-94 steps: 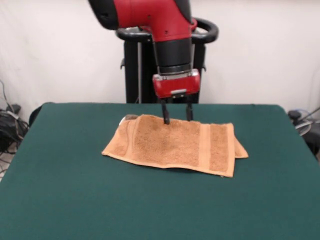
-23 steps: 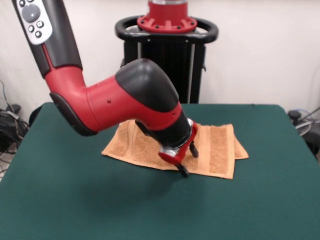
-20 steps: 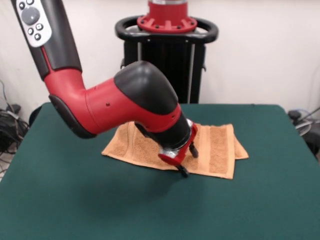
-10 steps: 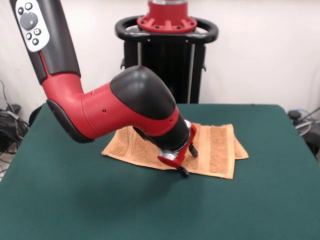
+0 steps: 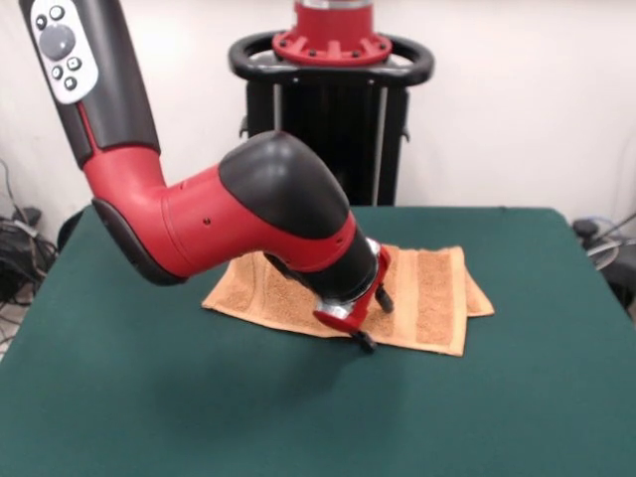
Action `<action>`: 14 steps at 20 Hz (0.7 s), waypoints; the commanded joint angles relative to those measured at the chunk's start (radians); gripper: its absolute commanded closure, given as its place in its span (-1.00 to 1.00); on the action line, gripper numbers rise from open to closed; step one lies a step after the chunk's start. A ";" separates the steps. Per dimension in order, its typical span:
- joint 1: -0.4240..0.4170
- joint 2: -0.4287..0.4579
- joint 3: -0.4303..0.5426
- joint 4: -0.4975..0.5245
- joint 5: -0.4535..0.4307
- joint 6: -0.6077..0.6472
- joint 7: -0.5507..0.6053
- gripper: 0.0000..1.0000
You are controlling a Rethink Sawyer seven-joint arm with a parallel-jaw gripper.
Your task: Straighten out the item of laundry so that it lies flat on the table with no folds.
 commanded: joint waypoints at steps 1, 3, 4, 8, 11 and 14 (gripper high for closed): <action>0.032 0.116 -0.054 -0.214 -0.040 0.061 -0.206 -1.00; 0.041 0.150 -0.065 -0.244 -0.023 0.119 -0.226 -1.00; 0.044 0.160 -0.070 -0.254 -0.017 0.143 -0.232 -1.00; 0.049 0.193 -0.082 -0.269 0.001 0.190 -0.242 -1.00; 0.046 0.206 -0.087 -0.251 0.009 0.194 -0.237 -1.00; 0.041 0.203 -0.089 -0.214 0.009 0.168 -0.221 -1.00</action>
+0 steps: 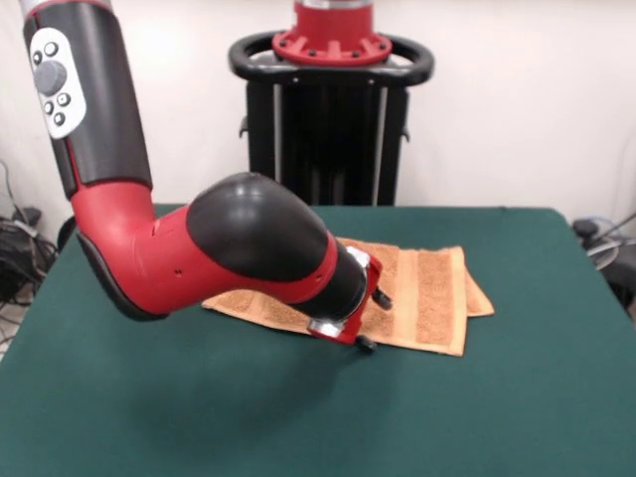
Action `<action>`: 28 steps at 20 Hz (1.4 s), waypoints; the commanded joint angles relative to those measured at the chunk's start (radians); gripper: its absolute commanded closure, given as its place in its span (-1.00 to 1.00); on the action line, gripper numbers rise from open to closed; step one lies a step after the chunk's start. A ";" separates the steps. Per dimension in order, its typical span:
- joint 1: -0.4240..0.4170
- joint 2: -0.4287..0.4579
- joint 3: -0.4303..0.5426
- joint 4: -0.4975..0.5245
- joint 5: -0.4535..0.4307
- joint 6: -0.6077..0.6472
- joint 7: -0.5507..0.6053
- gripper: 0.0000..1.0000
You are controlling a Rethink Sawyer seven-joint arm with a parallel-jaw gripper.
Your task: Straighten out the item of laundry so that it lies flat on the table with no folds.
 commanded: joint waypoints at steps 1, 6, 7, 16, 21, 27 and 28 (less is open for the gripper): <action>0.029 0.121 -0.089 -0.065 -0.083 -0.043 -0.147 -1.00; 0.022 0.118 -0.077 -0.009 -0.109 -0.105 -0.161 -1.00; 0.021 0.115 -0.076 0.006 -0.116 -0.118 -0.163 -1.00; 0.023 0.158 -0.085 0.111 -0.089 -0.144 -0.115 -1.00; 0.027 0.229 -0.107 0.079 -0.034 -0.048 -0.141 -1.00; 0.049 0.233 -0.131 0.031 -0.005 0.056 -0.154 -1.00; 0.055 0.234 -0.135 0.016 0.002 0.092 -0.162 -1.00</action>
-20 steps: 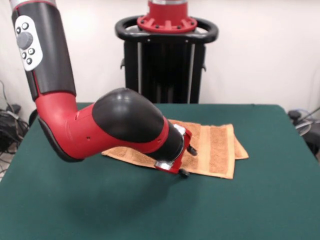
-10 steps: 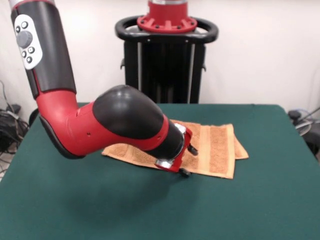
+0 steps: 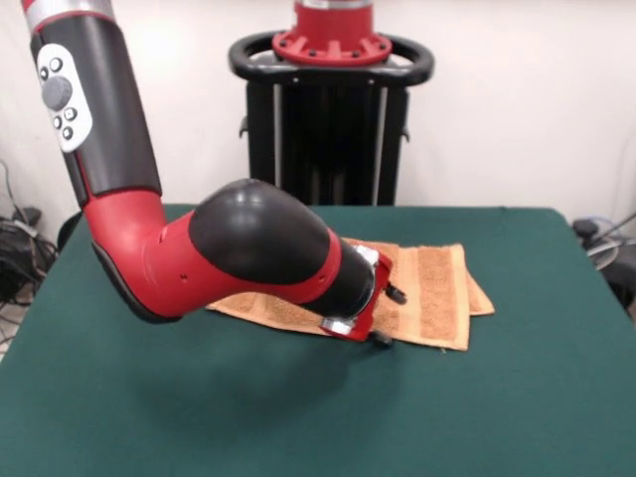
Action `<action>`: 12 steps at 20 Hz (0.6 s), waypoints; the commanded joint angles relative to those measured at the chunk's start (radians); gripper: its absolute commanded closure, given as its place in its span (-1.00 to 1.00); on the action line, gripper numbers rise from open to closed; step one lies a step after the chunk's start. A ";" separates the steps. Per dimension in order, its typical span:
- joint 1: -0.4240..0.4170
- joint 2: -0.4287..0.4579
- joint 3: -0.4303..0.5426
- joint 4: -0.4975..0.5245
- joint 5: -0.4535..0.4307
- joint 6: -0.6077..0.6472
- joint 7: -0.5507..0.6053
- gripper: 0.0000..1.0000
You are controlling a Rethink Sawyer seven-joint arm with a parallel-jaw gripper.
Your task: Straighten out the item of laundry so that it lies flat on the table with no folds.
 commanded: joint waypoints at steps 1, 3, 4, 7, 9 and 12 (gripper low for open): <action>0.078 0.200 -0.137 -0.029 -0.047 0.160 -0.169 -1.00; 0.085 0.198 -0.140 -0.046 -0.047 0.191 -0.178 -1.00; 0.091 0.197 -0.141 -0.058 -0.048 0.212 -0.183 -1.00; 0.090 0.191 -0.138 -0.058 -0.056 0.216 -0.171 -1.00; 0.083 0.180 -0.132 -0.043 -0.064 0.197 -0.156 -1.00; 0.069 0.159 -0.122 -0.005 -0.081 0.135 -0.128 -1.00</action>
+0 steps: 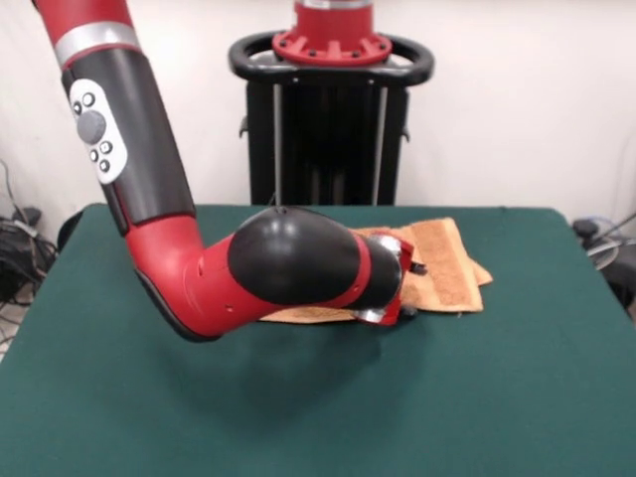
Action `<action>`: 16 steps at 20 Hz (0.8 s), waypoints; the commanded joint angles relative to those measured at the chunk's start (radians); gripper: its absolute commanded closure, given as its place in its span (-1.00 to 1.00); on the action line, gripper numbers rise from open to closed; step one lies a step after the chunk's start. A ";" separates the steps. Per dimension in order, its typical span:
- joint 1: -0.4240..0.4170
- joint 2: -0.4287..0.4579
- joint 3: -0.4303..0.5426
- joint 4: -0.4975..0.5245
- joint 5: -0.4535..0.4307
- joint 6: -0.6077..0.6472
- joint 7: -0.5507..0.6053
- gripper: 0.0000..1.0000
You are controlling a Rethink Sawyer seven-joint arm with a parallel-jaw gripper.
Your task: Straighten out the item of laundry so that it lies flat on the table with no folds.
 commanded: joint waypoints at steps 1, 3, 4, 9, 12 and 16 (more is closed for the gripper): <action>0.035 0.084 -0.116 0.017 -0.104 -0.018 -0.121 -1.00; 0.033 0.079 -0.117 0.031 -0.104 -0.033 -0.105 -1.00; 0.031 0.073 -0.116 0.042 -0.107 -0.048 -0.096 -1.00; 0.024 0.043 -0.108 0.073 -0.131 -0.135 -0.062 -1.00; 0.014 0.019 -0.101 0.097 -0.167 -0.225 -0.044 1.00; 0.007 -0.003 -0.100 0.114 -0.184 -0.275 -0.004 1.00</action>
